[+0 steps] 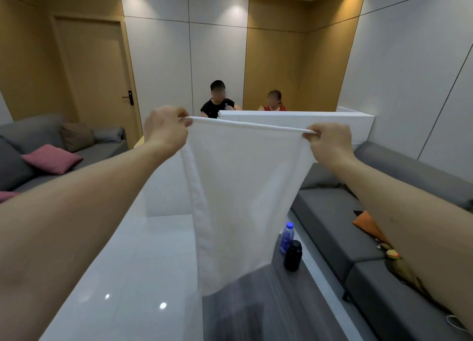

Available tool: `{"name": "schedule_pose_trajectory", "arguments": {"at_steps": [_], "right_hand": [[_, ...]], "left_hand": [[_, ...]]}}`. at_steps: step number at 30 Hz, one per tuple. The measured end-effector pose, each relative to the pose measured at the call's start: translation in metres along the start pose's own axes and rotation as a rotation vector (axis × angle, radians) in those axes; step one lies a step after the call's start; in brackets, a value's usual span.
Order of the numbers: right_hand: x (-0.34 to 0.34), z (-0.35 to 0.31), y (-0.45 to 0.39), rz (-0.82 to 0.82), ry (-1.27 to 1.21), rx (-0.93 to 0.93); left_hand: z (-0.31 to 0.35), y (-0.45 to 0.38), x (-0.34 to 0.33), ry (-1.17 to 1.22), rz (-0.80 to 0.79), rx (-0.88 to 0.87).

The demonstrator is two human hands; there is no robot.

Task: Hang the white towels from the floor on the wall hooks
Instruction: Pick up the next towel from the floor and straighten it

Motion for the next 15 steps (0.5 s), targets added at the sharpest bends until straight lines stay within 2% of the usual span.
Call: {"name": "schedule_pose_trajectory", "arguments": {"at_steps": [4,9,15], "right_hand": [[0.001,0.03,0.031,-0.01,-0.045,0.053],[-0.01,0.085,0.116,-0.119,-0.077,0.068],[-0.031,0.157,0.263,-0.385,-0.134,-0.02]], "left_hand": [[0.01,0.036,-0.008,0.013,0.009,0.025],[0.017,0.145,-0.03,-0.006,-0.037,0.141],[0.018,0.313,-0.061,-0.058,-0.196,0.318]]}}
Point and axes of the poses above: each hand's wrist, its own y-axis away from the middle knuckle, its own x-axis out of the back of the hand, z = x × y, the point moved 4 cm from there along -y, towards the middle knuckle, and after that the axes turned 6 degrees about y, right-handed, at the moved point
